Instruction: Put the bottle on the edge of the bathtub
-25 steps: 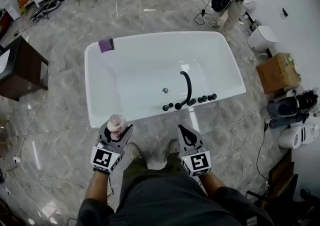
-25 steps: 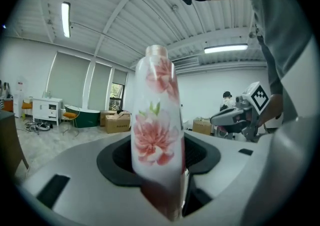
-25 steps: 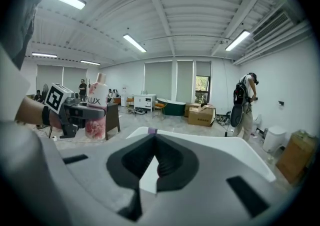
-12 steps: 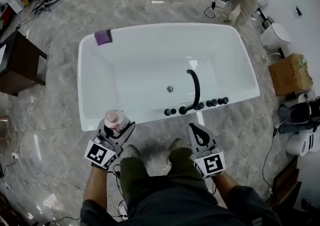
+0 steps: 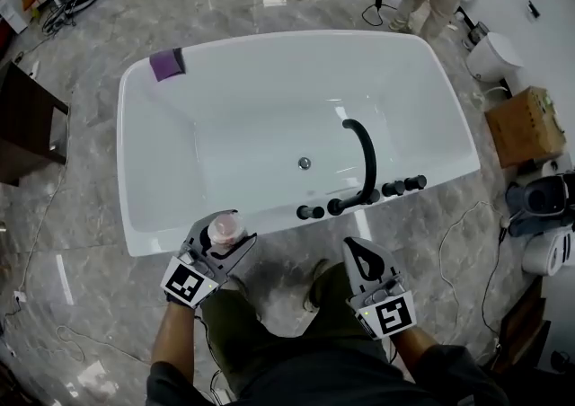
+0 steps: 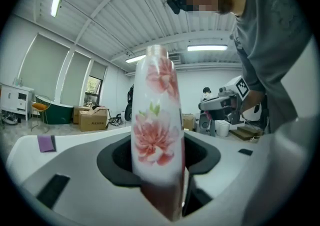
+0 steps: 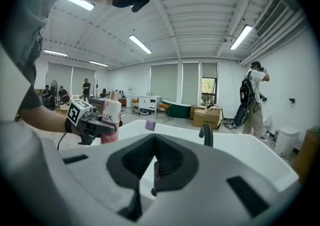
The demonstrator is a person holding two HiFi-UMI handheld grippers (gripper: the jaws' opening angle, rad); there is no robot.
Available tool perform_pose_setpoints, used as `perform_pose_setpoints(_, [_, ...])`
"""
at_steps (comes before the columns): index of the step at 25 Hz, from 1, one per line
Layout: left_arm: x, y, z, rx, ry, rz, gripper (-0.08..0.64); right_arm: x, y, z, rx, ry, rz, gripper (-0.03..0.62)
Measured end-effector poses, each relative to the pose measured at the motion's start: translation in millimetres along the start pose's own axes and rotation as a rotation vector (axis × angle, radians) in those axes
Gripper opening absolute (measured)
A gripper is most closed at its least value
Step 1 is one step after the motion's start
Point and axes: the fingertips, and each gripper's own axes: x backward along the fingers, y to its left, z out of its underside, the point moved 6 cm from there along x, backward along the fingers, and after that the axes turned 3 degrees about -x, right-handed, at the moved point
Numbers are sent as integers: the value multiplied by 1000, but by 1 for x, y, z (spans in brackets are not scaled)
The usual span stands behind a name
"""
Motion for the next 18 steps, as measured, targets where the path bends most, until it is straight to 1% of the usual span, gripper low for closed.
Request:
perform_pose_setpoints(6, [-15, 9, 53, -36, -9, 21, 227, -26, 3, 34, 11, -37, -21, 0])
perform_pose_setpoints(8, [-19, 11, 68, -73, -12, 41, 227, -33, 7, 43, 21, -48, -36, 0])
perform_pose_setpoints(11, [-22, 13, 87, -116, -8, 65, 227, -42, 11, 57, 39, -39, -59, 0])
perform_pose_setpoints(18, [-28, 22, 118, -147, -26, 82, 227, -62, 17, 86, 63, -2, -87, 0])
